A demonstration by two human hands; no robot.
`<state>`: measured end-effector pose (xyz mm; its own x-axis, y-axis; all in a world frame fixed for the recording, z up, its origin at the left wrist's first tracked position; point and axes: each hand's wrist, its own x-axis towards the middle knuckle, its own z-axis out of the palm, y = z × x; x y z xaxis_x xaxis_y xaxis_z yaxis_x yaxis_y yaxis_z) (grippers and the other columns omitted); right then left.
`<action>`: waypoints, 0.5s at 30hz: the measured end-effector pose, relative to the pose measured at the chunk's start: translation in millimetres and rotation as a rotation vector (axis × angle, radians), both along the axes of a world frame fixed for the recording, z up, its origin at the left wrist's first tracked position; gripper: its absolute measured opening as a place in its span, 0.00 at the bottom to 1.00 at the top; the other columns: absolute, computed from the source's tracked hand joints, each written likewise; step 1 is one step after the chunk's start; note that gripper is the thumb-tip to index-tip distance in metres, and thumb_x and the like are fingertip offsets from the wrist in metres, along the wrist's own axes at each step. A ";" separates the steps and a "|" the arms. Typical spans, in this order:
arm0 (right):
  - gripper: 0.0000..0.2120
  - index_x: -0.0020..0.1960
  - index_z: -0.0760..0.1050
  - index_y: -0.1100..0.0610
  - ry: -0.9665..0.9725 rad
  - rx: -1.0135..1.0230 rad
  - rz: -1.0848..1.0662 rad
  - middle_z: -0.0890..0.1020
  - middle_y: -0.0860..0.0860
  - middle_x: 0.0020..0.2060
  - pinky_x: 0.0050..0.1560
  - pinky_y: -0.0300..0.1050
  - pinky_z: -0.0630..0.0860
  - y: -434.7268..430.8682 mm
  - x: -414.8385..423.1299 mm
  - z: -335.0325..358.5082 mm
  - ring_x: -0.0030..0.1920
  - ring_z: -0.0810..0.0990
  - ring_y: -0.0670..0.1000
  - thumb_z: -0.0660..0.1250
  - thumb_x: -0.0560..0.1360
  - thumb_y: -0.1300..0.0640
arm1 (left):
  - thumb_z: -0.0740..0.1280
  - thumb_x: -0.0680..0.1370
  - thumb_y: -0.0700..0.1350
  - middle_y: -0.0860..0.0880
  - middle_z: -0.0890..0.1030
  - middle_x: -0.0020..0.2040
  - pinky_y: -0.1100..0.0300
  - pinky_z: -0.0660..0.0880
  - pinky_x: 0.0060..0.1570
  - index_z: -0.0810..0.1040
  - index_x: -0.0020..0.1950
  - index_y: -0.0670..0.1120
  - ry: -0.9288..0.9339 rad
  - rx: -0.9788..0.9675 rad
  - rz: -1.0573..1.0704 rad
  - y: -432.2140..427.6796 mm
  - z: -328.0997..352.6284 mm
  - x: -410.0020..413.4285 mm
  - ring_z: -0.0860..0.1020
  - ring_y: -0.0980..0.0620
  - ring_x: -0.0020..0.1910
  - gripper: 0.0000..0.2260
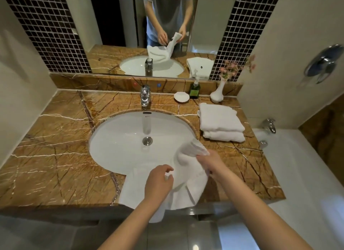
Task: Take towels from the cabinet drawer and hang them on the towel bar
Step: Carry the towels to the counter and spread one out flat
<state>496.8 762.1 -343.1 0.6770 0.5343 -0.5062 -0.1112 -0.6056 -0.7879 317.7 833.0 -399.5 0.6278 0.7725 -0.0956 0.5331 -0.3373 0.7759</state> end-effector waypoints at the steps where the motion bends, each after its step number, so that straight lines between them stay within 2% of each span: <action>1: 0.05 0.49 0.80 0.59 -0.023 -0.026 0.024 0.82 0.53 0.42 0.34 0.39 0.72 -7.7 11.4 -2.3 0.40 0.79 0.51 0.66 0.74 0.63 | 0.64 0.76 0.43 0.54 0.77 0.56 0.68 0.67 0.51 0.77 0.58 0.51 0.066 0.031 -0.038 -1.9 -7.2 1.7 0.74 0.56 0.55 0.12; 5: 0.06 0.46 0.78 0.57 -0.117 -0.106 0.076 0.80 0.52 0.42 0.35 0.37 0.71 -30.6 45.5 -22.0 0.43 0.77 0.51 0.64 0.75 0.65 | 0.62 0.76 0.45 0.53 0.75 0.62 0.64 0.68 0.57 0.74 0.63 0.52 0.236 0.110 -0.101 -16.1 -25.9 16.4 0.71 0.53 0.61 0.15; 7: 0.05 0.47 0.79 0.59 -0.156 -0.148 0.079 0.82 0.56 0.46 0.42 0.43 0.74 -37.2 55.5 -34.7 0.46 0.79 0.54 0.64 0.76 0.63 | 0.61 0.76 0.45 0.53 0.74 0.61 0.63 0.68 0.55 0.73 0.63 0.53 0.290 0.180 -0.119 -23.0 -30.5 25.5 0.70 0.53 0.61 0.16; 9: 0.05 0.48 0.79 0.60 -0.217 -0.187 0.093 0.82 0.56 0.47 0.46 0.47 0.75 -45.4 63.4 -48.5 0.50 0.79 0.57 0.64 0.76 0.61 | 0.60 0.75 0.44 0.54 0.74 0.62 0.62 0.69 0.53 0.73 0.63 0.54 0.330 0.232 -0.140 -27.6 -32.7 33.4 0.69 0.53 0.61 0.17; 11: 0.07 0.52 0.79 0.57 -0.301 -0.244 0.142 0.82 0.53 0.49 0.43 0.43 0.73 -58.4 68.0 -62.1 0.48 0.78 0.52 0.65 0.76 0.60 | 0.60 0.75 0.44 0.54 0.73 0.61 0.62 0.70 0.52 0.73 0.63 0.54 0.366 0.260 -0.145 -30.2 -34.0 37.6 0.69 0.52 0.60 0.17; 13: 0.10 0.56 0.78 0.57 -0.383 -0.303 0.186 0.82 0.53 0.52 0.45 0.43 0.74 -70.6 69.1 -73.8 0.46 0.77 0.50 0.67 0.75 0.58 | 0.60 0.75 0.42 0.55 0.73 0.61 0.61 0.70 0.53 0.74 0.62 0.54 0.390 0.284 -0.129 -31.0 -36.2 37.3 0.69 0.53 0.59 0.17; 15: 0.13 0.57 0.78 0.57 -0.411 -0.294 0.167 0.82 0.53 0.52 0.50 0.46 0.77 -76.8 68.2 -80.6 0.48 0.79 0.52 0.68 0.74 0.56 | 0.60 0.75 0.42 0.55 0.73 0.61 0.62 0.70 0.51 0.74 0.61 0.53 0.398 0.308 -0.132 -30.8 -39.1 35.4 0.69 0.53 0.58 0.16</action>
